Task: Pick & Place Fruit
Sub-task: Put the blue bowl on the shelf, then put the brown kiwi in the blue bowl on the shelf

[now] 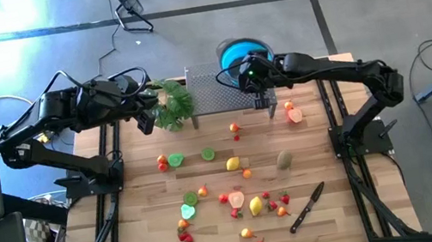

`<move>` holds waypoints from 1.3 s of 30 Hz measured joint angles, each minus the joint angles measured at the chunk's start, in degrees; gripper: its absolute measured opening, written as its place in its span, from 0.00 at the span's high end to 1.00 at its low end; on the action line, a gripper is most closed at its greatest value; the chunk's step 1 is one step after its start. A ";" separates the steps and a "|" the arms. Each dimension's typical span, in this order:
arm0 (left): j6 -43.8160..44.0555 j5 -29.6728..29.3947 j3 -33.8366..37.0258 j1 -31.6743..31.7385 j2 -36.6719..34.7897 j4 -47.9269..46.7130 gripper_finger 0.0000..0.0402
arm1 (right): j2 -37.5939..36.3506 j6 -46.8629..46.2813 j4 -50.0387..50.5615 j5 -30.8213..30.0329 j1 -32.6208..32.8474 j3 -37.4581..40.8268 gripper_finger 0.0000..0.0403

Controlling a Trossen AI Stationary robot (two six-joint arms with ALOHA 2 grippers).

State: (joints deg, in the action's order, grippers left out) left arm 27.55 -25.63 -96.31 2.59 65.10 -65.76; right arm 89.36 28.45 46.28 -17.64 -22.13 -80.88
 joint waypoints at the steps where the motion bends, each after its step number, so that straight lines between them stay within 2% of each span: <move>1: 0.02 0.00 0.00 0.00 0.00 0.00 0.91 | 0.02 -0.13 -0.01 0.02 0.01 0.00 0.96; 5: 0.09 0.00 0.00 0.00 0.00 0.00 0.91 | 0.02 -0.14 -0.02 3.04 0.02 -0.02 0.85; 10: 0.09 0.02 0.00 0.00 0.00 -0.01 0.91 | 0.02 -0.14 -0.14 2.91 0.15 -0.02 0.71; 18: 0.07 -0.02 0.00 0.00 0.00 0.00 0.91 | 0.02 0.28 -0.15 3.09 1.29 -0.04 0.57; 30: -0.19 -0.84 0.00 0.00 0.01 0.00 0.91 | 0.02 0.28 -1.27 2.41 1.72 -0.04 0.52; 35: -0.10 -0.91 0.00 0.01 0.02 0.00 0.91 | 0.02 0.28 -3.84 -1.86 2.57 -0.06 0.52; 39: -0.06 -0.91 0.00 0.00 0.02 0.00 0.91 | 0.02 0.28 -4.11 -1.14 2.67 -0.06 0.52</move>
State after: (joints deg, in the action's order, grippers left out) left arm 27.49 -26.55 -96.31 2.59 65.12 -65.76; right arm 89.38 28.73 42.17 -18.78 -19.46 -80.94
